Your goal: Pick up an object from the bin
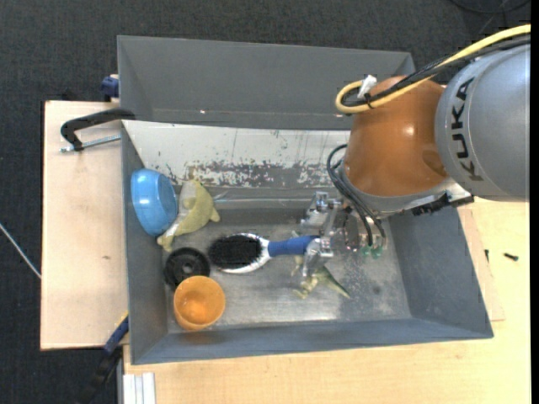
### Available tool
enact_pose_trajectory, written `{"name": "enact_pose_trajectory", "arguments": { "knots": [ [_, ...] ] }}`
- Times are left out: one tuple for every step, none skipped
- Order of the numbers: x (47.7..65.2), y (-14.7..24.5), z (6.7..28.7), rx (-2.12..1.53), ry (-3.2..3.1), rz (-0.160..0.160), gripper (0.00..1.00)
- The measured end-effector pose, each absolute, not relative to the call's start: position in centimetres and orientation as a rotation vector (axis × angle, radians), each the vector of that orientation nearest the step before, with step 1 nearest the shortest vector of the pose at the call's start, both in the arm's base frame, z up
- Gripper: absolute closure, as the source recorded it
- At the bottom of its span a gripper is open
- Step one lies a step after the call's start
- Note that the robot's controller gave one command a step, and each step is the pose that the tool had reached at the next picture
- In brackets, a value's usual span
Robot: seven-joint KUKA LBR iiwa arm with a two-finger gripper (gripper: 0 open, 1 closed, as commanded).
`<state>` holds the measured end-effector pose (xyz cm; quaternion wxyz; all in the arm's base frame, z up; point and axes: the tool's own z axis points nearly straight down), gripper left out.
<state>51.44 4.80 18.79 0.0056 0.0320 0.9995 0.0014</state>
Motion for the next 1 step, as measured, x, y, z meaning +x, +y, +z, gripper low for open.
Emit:
{"name": "enact_pose_trajectory", "arguments": {
  "knots": [
    [52.85,-4.26,24.52,-0.303,3.118,-0.004,1.0]
  ]
}}
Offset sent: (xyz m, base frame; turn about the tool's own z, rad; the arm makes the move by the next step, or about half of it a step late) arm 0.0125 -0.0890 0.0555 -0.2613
